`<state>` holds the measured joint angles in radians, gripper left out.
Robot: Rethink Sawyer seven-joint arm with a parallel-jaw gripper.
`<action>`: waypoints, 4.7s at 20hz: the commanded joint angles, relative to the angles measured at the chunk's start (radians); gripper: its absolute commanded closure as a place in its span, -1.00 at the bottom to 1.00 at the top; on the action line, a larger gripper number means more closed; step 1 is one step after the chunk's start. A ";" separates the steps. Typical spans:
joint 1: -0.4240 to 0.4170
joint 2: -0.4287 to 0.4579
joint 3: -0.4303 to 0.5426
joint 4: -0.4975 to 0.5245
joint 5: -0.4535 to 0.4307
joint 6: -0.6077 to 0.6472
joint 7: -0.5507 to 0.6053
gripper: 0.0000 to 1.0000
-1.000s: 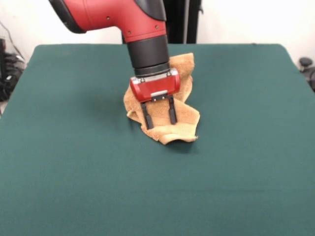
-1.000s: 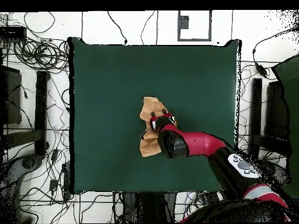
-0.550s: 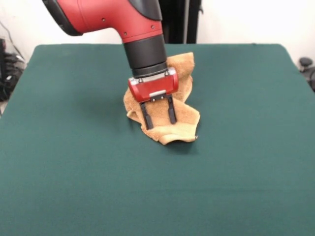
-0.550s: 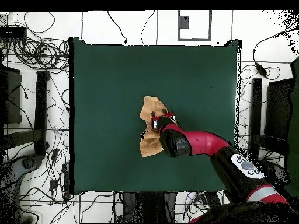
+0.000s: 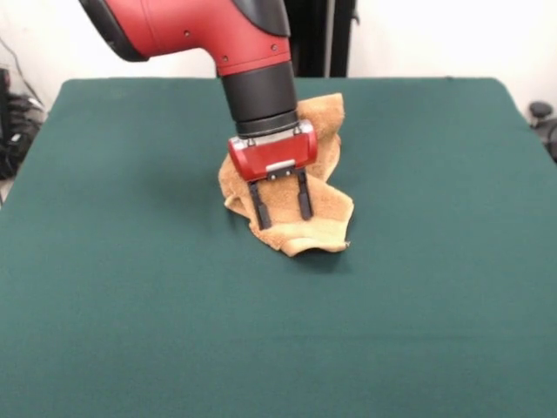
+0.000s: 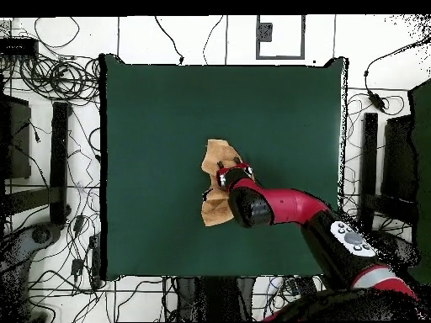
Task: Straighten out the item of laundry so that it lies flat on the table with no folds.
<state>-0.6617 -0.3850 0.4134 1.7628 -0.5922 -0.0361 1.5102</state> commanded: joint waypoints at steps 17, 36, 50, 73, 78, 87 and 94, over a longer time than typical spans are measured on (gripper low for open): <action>0.348 -0.191 -0.353 0.060 0.190 -0.088 0.153 -1.00; 0.317 -0.131 -0.309 0.014 0.077 -0.259 0.142 -1.00; 0.274 -0.249 -0.237 0.085 0.011 -0.147 0.141 -1.00; 0.390 -0.292 -0.307 0.121 0.097 -0.061 0.174 -1.00; 0.428 -0.284 -0.333 0.109 0.099 -0.082 0.172 -1.00; 0.595 -0.256 -0.441 0.046 0.120 -0.012 0.141 -1.00; 0.574 -0.233 -0.330 0.008 0.053 0.013 0.078 -1.00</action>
<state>-0.0847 -0.6859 -0.0149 1.7799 -0.5272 -0.1553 1.5100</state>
